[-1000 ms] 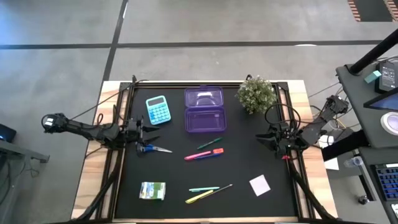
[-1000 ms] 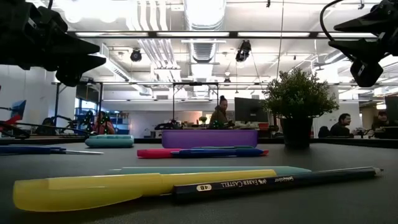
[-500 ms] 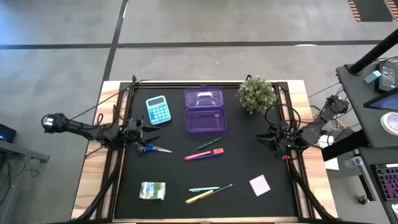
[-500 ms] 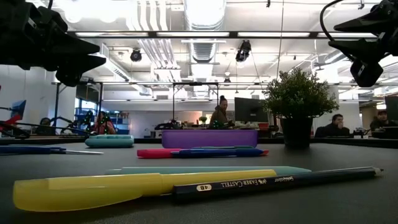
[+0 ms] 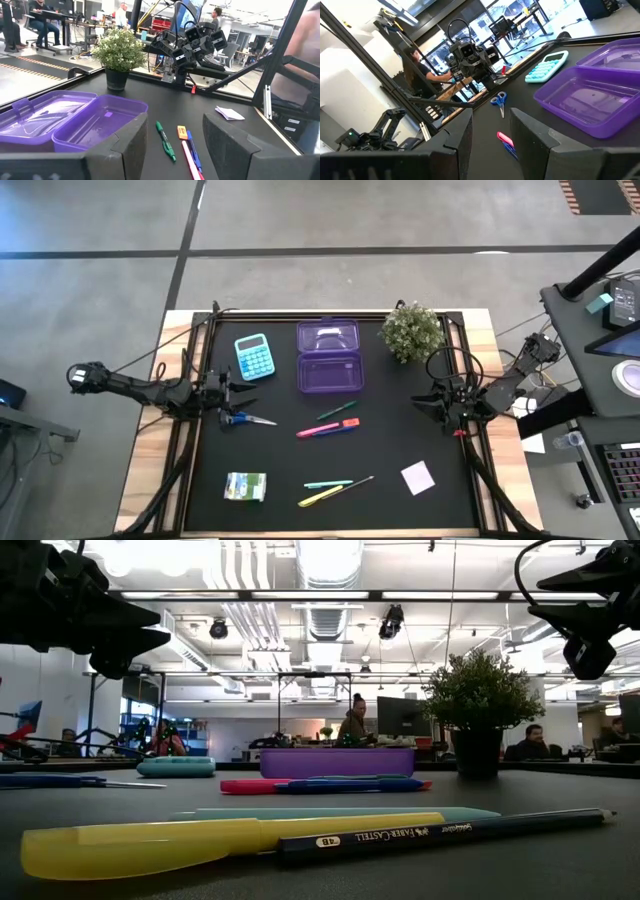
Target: Pack school essentials
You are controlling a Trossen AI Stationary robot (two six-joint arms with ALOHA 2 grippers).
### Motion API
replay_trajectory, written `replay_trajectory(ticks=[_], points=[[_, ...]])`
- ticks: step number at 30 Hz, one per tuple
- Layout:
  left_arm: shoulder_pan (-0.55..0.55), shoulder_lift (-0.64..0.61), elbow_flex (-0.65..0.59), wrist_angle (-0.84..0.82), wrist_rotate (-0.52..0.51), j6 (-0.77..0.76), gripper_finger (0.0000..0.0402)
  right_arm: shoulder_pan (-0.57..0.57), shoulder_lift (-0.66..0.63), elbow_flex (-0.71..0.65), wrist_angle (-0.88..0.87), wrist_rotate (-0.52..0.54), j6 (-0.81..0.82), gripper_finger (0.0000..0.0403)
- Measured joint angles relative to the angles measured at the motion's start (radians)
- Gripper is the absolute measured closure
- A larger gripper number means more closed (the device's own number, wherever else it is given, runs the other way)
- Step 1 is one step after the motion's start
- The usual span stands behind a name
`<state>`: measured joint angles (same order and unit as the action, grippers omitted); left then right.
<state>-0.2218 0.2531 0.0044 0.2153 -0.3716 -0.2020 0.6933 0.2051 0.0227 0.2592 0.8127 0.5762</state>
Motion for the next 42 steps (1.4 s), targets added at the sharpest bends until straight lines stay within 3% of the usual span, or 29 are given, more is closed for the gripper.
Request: replay_trajectory(ticks=[18,28,34,42], points=[[0.0,0.0,0.0,0.0,0.0,0.0,0.0228,0.0,0.0,0.0,0.011,-0.001,0.011,0.0284],[0.0,0.0,0.0,0.0,0.0,0.0,0.0228,0.0,0.0,0.0,0.109,0.022,0.363,0.0284],[0.0,0.0,0.0,0.0,0.0,0.0,0.0228,-0.006,0.0,0.008,0.166,0.165,0.249,0.0284],[0.0,0.0,0.0,0.0,0.0,0.0,0.0228,-0.016,0.04,0.143,0.136,0.192,-0.069,0.0284]])
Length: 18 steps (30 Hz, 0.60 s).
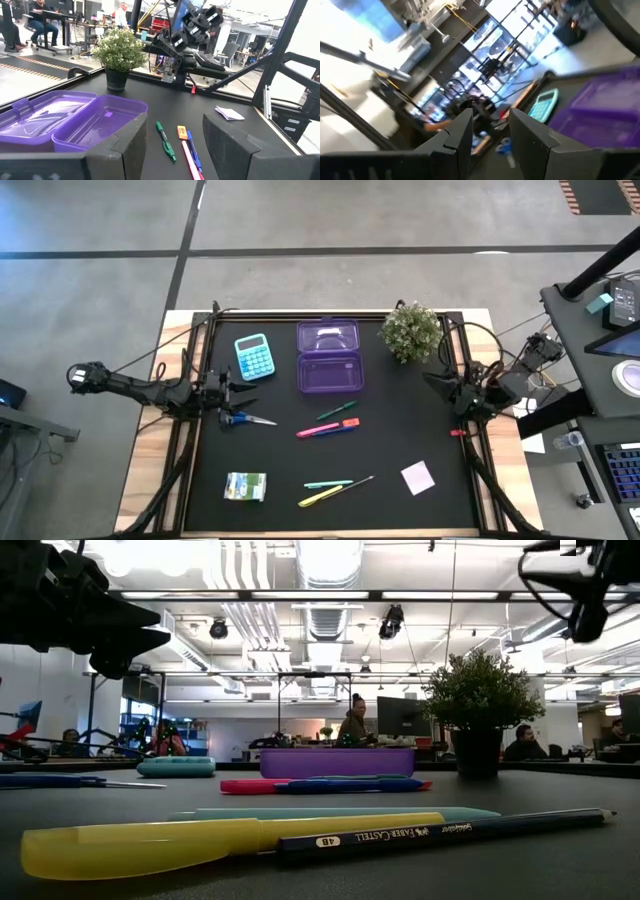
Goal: Pack school essentials
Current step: Put the white sticky note into the purple supply box
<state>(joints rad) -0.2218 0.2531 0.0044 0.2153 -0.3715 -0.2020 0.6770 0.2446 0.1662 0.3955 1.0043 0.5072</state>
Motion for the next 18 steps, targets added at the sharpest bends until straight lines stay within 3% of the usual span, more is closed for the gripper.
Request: replay_trajectory(ticks=[4,12,18], points=[[0.0,0.0,0.0,0.0,0.0,0.0,0.0228,-0.002,0.062,0.083,-0.129,0.031,-0.021,0.0284],[0.0,0.0,0.0,0.0,0.0,0.0,0.0228,-0.005,0.3,0.322,-0.592,0.106,0.398,0.0284],[0.0,0.0,0.0,0.0,0.0,0.0,0.0228,-0.031,0.527,0.47,-0.741,0.073,0.582,0.0284]])
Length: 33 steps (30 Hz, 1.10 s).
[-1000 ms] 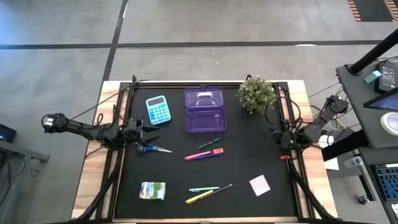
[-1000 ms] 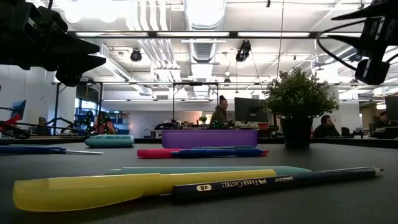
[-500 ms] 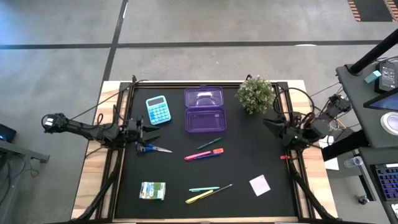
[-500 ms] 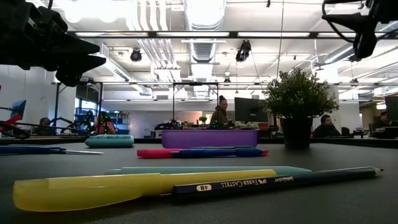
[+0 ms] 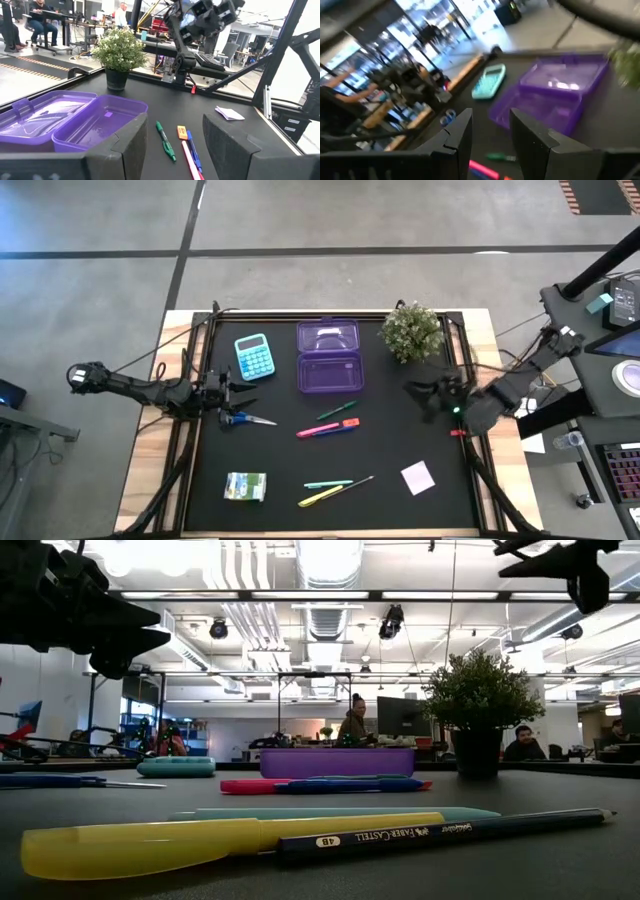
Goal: Pack school essentials
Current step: Put the white sticky note into the purple supply box
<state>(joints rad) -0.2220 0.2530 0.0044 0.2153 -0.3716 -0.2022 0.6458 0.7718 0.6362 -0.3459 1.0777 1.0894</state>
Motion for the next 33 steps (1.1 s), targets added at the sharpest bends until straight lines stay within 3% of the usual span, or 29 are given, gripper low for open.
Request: replay_trajectory(ticks=[7,13,18,24,33], points=[[0.0,0.0,0.0,0.001,0.0,0.0,0.0228,-0.079,0.164,0.181,-0.328,-0.245,0.332,0.0284],[0.0,0.002,0.0,0.008,0.0,0.002,0.0228,-0.133,0.26,0.259,-0.501,-0.602,0.393,0.0284],[0.0,-0.001,0.0,0.018,0.0,0.001,0.0228,-0.138,0.321,0.278,-0.512,-0.895,0.403,0.0284],[0.0,-0.006,0.0,0.041,0.0,-0.002,0.0228,-0.11,0.392,0.279,-0.509,-1.138,0.459,0.0282],[0.0,-0.005,0.0,0.243,0.001,-0.003,0.0228,-0.036,0.518,0.279,-0.459,-1.324,0.645,0.0214]])
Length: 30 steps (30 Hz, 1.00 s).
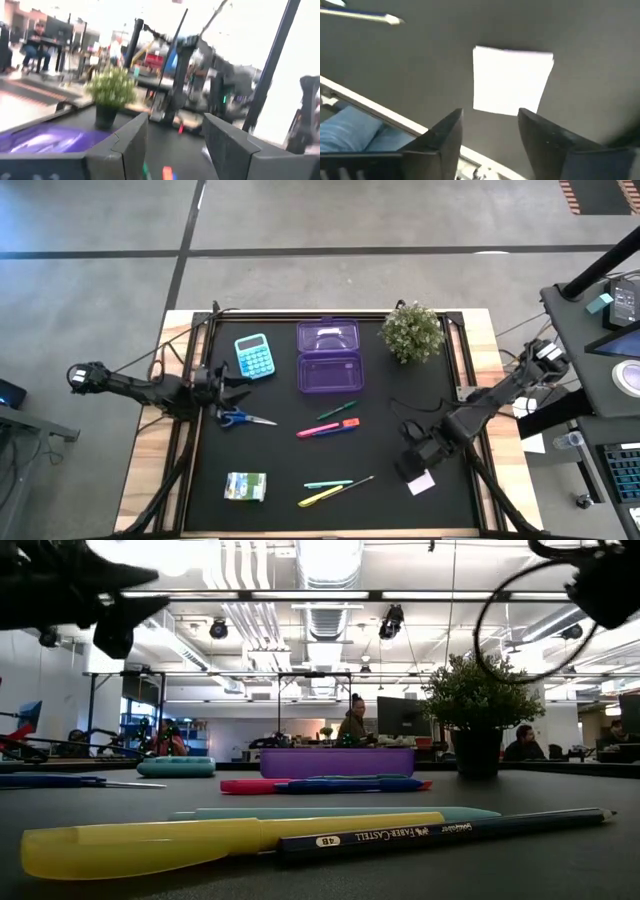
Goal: Pack school essentials
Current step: Put the white sticky note into the purple supply box
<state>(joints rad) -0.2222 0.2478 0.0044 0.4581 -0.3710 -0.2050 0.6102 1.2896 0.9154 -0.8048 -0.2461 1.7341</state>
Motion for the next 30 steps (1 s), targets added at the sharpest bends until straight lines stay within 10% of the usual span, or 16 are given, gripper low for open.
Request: replay_trajectory(ticks=[14,30], points=[[0.0,0.038,0.0,0.11,0.004,-0.002,0.0228,0.123,0.168,0.003,0.187,-0.069,0.264,0.0182],[-0.001,0.142,0.0,0.11,0.041,-0.002,0.0228,0.238,0.521,0.377,-0.271,0.142,-0.525,0.0182]])
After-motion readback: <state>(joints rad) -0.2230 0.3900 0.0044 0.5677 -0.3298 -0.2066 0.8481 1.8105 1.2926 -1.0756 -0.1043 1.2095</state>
